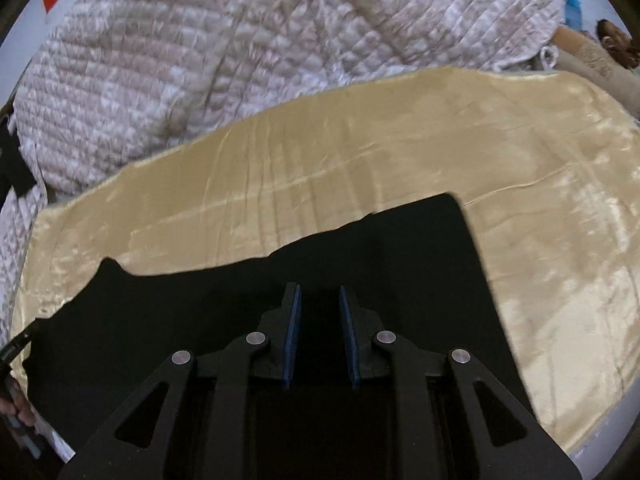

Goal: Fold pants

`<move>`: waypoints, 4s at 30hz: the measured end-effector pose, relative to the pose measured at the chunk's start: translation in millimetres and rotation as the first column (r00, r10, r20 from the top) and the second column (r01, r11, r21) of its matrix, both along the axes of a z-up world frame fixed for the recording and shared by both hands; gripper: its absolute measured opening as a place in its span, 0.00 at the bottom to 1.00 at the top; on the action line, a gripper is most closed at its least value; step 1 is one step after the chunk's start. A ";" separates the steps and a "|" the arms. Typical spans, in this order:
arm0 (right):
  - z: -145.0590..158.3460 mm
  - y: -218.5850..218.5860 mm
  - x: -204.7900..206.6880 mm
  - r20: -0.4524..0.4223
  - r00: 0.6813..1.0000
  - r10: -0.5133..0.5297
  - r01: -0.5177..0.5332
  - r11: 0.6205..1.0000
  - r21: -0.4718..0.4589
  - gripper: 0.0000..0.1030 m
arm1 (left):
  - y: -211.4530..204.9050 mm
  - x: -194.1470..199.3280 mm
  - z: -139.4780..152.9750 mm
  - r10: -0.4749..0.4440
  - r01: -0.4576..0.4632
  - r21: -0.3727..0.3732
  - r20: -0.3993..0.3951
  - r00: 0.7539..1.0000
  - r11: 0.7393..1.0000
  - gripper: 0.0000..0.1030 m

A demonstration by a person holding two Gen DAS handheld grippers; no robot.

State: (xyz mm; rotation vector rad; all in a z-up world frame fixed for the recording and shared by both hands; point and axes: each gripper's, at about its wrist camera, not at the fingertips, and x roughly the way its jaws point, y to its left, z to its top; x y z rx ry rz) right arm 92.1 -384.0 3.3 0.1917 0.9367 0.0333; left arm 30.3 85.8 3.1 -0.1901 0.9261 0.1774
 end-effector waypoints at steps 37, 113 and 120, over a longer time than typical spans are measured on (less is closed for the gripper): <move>7.6 94.9 -83.7 0.074 0.945 0.317 -0.310 0.946 -0.096 0.38 | -30.3 -85.1 3.5 -0.099 0.089 0.095 0.098 0.990 0.992 0.37; 5.5 139.5 -98.8 0.117 0.921 0.370 -0.361 0.928 -0.093 0.43 | 53.6 -123.0 -6.0 0.211 -0.205 -0.052 0.148 0.966 0.977 0.57; 4.9 140.2 -97.6 0.116 0.922 0.371 -0.362 0.928 -0.091 0.43 | 57.5 -137.0 -9.2 0.219 -0.187 -0.185 0.172 0.961 0.965 0.57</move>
